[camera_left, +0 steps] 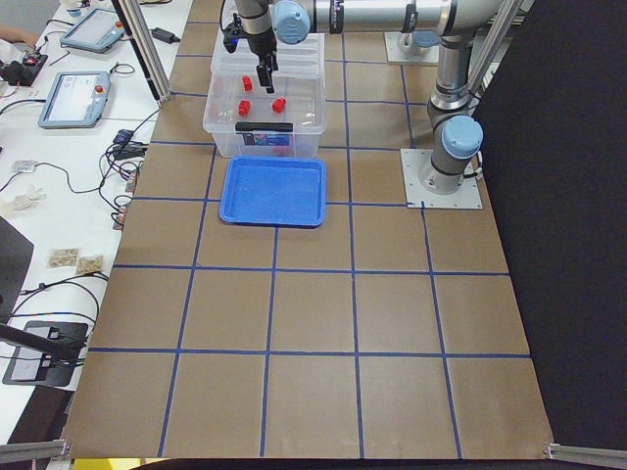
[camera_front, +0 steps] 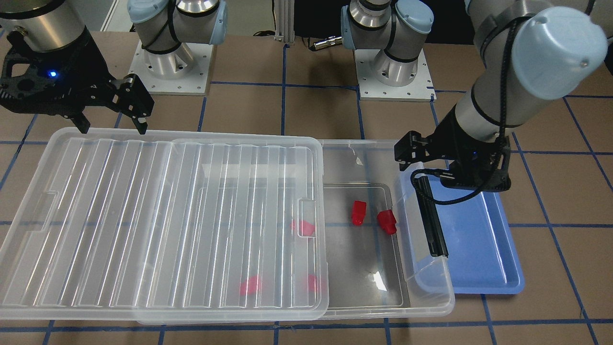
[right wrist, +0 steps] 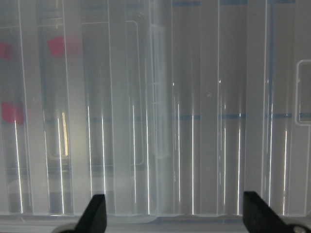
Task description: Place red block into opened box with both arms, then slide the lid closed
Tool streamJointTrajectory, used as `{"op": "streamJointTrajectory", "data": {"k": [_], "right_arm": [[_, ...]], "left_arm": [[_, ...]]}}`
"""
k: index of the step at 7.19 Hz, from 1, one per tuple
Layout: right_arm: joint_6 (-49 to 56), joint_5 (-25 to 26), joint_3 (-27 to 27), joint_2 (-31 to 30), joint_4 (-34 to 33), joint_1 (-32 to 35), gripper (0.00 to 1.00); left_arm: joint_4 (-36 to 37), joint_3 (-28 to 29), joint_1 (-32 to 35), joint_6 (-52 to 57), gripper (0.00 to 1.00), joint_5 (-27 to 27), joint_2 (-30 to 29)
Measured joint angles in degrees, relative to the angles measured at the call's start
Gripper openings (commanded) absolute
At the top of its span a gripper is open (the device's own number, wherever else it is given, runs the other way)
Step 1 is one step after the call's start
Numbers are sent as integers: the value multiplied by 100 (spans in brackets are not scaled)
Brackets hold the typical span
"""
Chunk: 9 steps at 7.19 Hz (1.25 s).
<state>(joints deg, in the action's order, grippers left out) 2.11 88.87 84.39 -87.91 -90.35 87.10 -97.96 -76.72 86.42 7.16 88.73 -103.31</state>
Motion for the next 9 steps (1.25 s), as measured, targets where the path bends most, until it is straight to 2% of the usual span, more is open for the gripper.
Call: {"op": "streamJointTrajectory", "data": {"k": [2, 5, 7, 9], "right_arm": [[2, 12, -10, 8, 0, 0, 100], [198, 32, -49, 54, -142, -149, 100], [888, 51, 11, 116, -305, -955, 100], [2201, 56, 100, 520, -639, -1886, 100]], "left_arm": [[-165, -33, -92, -28, 100, -2, 322], [-167, -398, -92, -189, 100, 14, 621], [-168, -485, -90, -221, 100, 39, 721], [-168, -502, -90, -210, 100, 75, 738]]}}
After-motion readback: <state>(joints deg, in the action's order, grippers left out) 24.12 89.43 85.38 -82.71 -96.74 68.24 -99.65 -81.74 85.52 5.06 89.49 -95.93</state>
